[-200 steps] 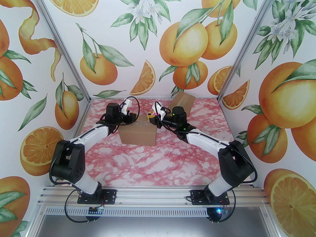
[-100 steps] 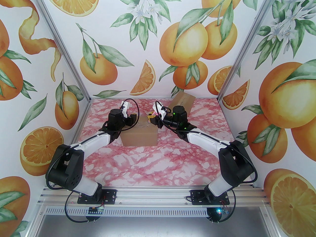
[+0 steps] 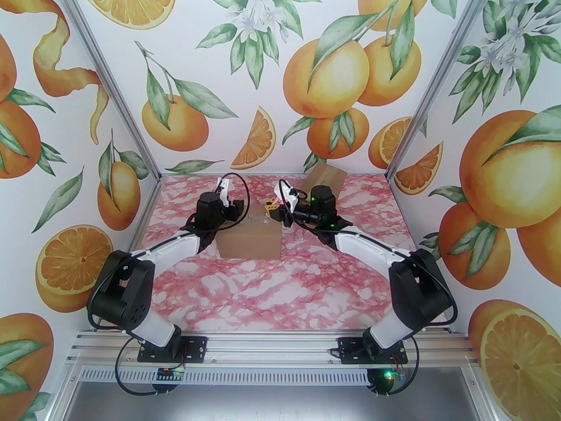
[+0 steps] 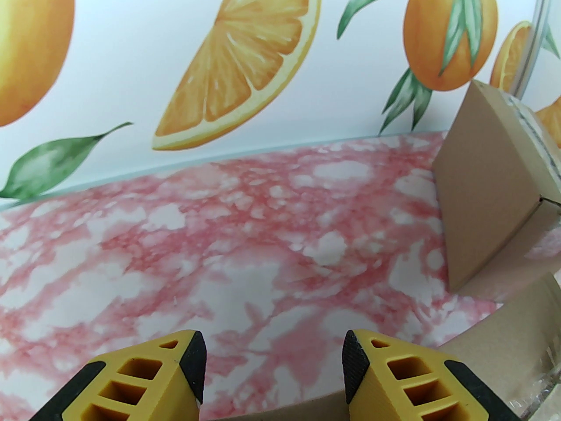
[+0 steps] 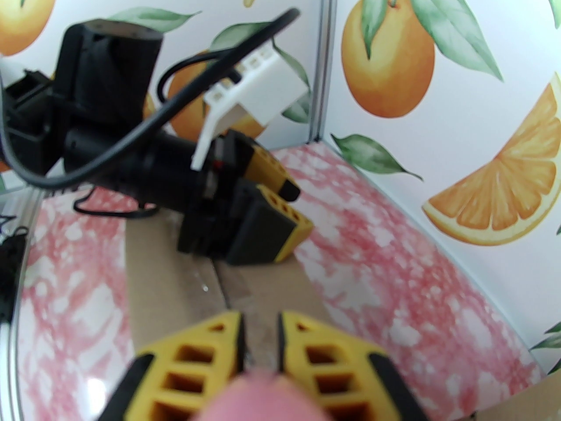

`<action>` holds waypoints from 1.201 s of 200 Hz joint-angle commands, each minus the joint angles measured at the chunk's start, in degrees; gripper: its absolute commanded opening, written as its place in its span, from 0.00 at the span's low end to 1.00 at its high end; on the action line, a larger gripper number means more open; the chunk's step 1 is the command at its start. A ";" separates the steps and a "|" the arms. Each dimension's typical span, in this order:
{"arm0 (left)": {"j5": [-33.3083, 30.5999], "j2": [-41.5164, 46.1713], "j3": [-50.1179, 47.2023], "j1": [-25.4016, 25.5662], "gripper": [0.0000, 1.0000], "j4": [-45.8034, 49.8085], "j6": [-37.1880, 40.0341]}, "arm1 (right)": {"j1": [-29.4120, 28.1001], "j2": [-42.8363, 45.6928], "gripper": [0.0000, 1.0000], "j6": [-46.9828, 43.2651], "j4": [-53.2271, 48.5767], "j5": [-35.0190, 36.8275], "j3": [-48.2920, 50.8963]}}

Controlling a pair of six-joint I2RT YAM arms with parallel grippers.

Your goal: Unpack the express box

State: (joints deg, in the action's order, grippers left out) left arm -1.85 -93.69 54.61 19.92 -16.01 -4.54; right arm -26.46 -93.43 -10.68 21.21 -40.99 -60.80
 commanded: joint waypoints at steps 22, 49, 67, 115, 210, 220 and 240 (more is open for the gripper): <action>-0.17 -9.29 -1.18 -1.11 0.54 23.23 -3.01 | 4.11 -0.65 0.00 -4.00 -7.28 -0.93 1.29; -0.35 -9.86 -0.75 -0.77 0.53 23.66 -3.03 | 5.37 -2.06 0.00 -6.59 -12.29 -3.50 -1.58; -0.92 -10.11 -0.64 -0.23 0.53 23.82 -2.73 | 6.45 -3.49 0.00 -6.43 -15.07 -6.90 -3.74; -2.17 -10.37 -0.38 0.68 0.52 24.44 -2.41 | 8.10 -4.93 0.00 -12.74 -25.16 -12.11 -6.86; -6.15 -13.76 2.70 3.45 0.44 27.44 -1.00 | 10.75 -2.07 0.00 -12.59 -23.76 -11.94 -5.94; -6.11 -13.79 2.70 3.48 0.44 27.39 -1.00 | 11.11 -1.77 0.00 -11.27 -22.09 -12.05 -5.87; -6.06 -13.71 2.61 3.55 0.43 27.35 -0.85 | 11.41 -1.17 0.00 -8.84 -19.21 -12.43 -5.87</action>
State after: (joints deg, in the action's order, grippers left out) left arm -7.18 -99.88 62.83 24.08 -10.61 -4.10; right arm -18.17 -95.98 -21.98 4.99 -54.96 -68.60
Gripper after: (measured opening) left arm 0.434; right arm 0.189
